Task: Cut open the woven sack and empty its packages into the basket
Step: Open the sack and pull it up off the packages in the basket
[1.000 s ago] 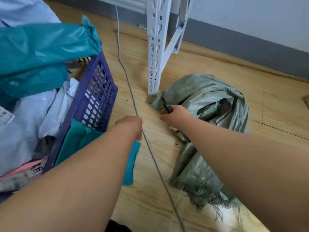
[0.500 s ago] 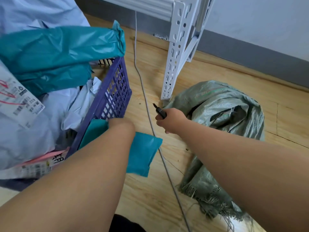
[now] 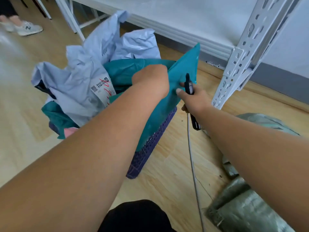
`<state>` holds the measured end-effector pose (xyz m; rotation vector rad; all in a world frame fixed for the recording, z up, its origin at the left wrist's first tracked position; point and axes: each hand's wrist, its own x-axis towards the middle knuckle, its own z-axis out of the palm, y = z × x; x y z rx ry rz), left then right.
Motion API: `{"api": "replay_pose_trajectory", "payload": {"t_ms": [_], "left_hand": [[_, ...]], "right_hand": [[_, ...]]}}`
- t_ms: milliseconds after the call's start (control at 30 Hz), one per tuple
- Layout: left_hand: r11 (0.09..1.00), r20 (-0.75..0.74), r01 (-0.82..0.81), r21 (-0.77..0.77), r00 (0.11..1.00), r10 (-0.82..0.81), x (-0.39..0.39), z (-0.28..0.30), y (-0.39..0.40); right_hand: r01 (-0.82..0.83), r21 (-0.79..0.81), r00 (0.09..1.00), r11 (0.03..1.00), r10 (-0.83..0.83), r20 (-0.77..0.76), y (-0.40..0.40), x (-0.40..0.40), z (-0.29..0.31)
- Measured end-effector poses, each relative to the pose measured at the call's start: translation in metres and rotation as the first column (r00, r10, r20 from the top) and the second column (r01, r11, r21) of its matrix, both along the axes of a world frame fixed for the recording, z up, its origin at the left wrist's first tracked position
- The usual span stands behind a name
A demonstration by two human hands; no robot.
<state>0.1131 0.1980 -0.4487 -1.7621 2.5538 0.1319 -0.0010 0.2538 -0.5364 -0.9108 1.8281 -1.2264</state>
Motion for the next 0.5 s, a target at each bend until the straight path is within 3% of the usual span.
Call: {"api": "replay_pose_trajectory", "payload": {"t_ms": [267,400,500], "left_hand": [[0.984,-0.049,-0.076,-0.163,0.996,0.069,0.042,0.053,0.005],[0.951,0.016,-0.04,-0.306,0.999,0.047,0.041,0.102,-0.01],[0.889,0.155,0.029,-0.457,0.987,0.047,0.026,0.141,-0.018]], "right_hand": [[-0.022,-0.175,1.0,0.984,0.021,-0.007,-0.014,0.032,0.028],[-0.024,-0.271,1.0,0.962,0.025,-0.001,-0.026,0.038,0.053],[-0.003,-0.305,1.0,0.952,0.0,-0.01,-0.034,0.039,0.067]]}}
